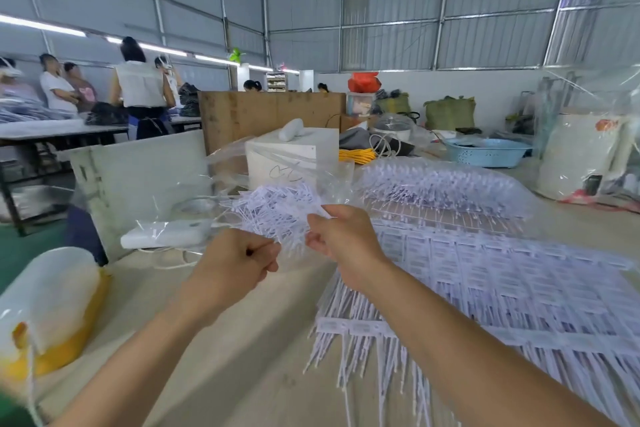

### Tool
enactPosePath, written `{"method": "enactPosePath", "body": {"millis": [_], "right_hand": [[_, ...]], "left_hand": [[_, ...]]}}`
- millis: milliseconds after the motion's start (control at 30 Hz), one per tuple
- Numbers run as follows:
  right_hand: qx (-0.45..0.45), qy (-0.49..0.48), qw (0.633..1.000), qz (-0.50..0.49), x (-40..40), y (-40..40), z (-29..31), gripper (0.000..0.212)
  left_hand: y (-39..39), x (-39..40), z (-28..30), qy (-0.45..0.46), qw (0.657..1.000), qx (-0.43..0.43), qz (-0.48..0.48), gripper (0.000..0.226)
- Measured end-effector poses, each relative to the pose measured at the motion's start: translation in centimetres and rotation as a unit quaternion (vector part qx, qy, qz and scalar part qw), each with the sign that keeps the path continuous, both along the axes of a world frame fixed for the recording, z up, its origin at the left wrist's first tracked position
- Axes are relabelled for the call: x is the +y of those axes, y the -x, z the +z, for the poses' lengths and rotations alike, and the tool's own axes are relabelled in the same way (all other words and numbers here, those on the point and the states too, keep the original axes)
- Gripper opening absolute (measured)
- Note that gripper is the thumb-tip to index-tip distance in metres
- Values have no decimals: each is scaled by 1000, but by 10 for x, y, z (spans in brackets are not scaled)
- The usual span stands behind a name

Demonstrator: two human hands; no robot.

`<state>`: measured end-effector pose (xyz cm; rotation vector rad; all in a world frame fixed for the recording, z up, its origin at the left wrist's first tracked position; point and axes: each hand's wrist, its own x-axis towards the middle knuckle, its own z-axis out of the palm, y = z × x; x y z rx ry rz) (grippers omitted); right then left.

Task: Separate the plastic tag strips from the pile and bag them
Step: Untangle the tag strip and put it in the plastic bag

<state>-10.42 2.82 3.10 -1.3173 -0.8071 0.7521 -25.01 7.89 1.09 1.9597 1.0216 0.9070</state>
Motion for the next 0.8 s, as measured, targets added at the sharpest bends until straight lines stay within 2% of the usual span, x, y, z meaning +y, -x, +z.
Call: {"method": "enactPosePath", "body": {"millis": [100, 267, 367, 500, 633, 700, 800], "right_hand": [[-34, 20, 999, 0, 13, -3, -5, 33], [-61, 15, 998, -11, 5, -22, -23, 12], [-79, 13, 996, -35, -2, -36, -31, 17], [-98, 18, 994, -47, -9, -49, -37, 20], [-103, 30, 993, -40, -11, -53, -42, 20], [-99, 35, 994, -37, -10, -53, -43, 19], [-95, 41, 994, -28, -7, -48, -42, 18]], "left_hand": [[-2, 34, 9, -25, 997, 7, 73, 44], [-35, 89, 19, -59, 986, 57, 147, 38], [-65, 117, 16, -56, 981, 102, 155, 30], [-100, 133, 5, -92, 960, 206, 163, 26], [-114, 133, -8, -130, 908, 347, 194, 29], [-115, 133, -9, -130, 900, 369, 194, 28], [-110, 131, -7, -134, 906, 362, 171, 22]]}}
